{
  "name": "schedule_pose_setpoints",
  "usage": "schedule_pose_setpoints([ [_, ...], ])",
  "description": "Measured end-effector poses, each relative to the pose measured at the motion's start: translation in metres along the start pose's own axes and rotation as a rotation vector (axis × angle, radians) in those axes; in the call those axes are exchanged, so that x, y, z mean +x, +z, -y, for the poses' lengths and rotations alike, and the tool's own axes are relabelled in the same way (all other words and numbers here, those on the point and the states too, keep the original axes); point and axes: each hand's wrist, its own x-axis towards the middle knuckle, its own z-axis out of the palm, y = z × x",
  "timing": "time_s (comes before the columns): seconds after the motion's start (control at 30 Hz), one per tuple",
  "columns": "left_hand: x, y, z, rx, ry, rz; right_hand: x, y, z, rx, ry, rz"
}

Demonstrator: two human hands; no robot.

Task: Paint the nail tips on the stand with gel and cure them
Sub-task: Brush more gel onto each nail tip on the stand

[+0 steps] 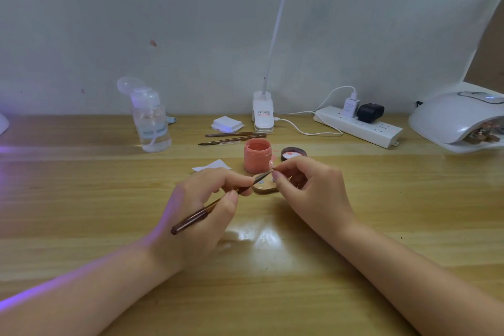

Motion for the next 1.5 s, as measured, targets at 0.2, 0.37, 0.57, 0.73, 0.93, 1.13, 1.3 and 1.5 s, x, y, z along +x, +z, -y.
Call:
schedule_pose_setpoints([
  [0.2,0.0029,0.0020,-0.0022,-0.038,-0.044,-0.030,-0.0005,-0.0004,0.0008,0.030,0.002,0.013],
  [0.37,0.0008,0.0008,-0.0006,-0.064,-0.004,-0.022,-0.0003,0.0003,-0.0005,0.060,0.026,0.009],
  [0.57,0.0016,0.0021,0.0034,-0.169,-0.045,-0.043,-0.0009,0.0001,0.0001,0.116,0.038,0.029],
  [0.73,0.0016,0.0032,0.0062,-0.189,-0.052,-0.064,-0.0009,-0.0008,0.0016,0.159,0.042,0.040],
  [0.93,0.0025,0.0014,0.0056,-0.212,-0.027,-0.106,-0.0012,-0.0007,0.0016,0.167,0.046,0.030],
  [1.13,0.0032,0.0028,0.0038,-0.124,-0.083,-0.031,-0.0010,0.0002,0.0001,0.146,0.043,0.018],
  [1.3,0.0015,0.0002,0.0019,-0.076,-0.007,-0.023,-0.0004,-0.0001,-0.0008,0.120,0.042,0.017],
  [1.5,0.0020,0.0017,0.0019,-0.086,-0.058,-0.064,-0.0005,-0.0001,0.0002,0.133,0.038,0.012],
])
